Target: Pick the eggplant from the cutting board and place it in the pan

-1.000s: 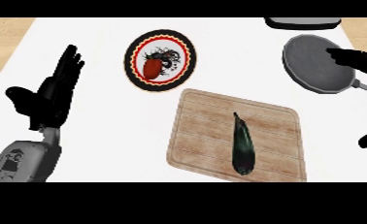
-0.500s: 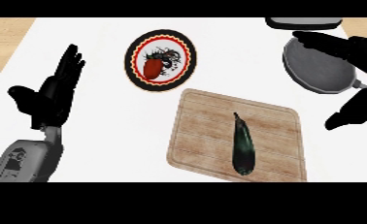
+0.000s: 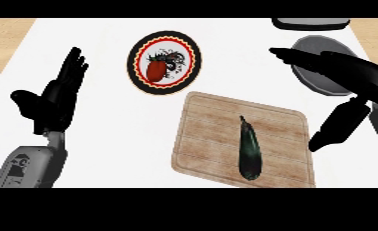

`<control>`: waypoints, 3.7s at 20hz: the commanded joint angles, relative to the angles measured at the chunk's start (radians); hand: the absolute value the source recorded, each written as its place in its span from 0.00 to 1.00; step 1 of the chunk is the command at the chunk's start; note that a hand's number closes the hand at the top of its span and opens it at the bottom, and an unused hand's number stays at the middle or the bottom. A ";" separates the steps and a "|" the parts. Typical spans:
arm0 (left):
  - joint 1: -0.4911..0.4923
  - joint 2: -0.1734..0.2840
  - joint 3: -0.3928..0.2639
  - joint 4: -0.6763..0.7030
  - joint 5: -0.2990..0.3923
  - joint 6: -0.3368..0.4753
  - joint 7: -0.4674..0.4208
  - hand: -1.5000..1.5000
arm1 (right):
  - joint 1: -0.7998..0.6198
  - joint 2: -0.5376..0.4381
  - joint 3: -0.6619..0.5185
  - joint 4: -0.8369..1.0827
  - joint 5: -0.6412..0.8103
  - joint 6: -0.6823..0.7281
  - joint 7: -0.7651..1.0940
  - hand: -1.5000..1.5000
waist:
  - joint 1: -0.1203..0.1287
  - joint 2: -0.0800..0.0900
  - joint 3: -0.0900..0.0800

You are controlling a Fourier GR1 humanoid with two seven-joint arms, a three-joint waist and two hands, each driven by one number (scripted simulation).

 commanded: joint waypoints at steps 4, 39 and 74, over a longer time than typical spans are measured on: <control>-0.031 -0.022 0.027 0.030 -0.031 -0.022 0.001 0.50 | 0.084 0.094 0.004 -0.104 0.075 -0.027 0.134 0.00 | -0.006 0.000 0.000; -0.062 -0.073 0.155 0.118 -0.093 -0.125 -0.051 0.50 | 0.076 0.327 0.104 0.149 0.631 0.253 0.002 0.00 | -0.001 0.002 0.000; 0.039 -0.124 0.155 -0.010 -0.156 -0.140 -0.027 0.50 | 0.121 0.541 0.158 0.315 1.020 0.084 -0.149 1.00 | 0.002 0.001 0.000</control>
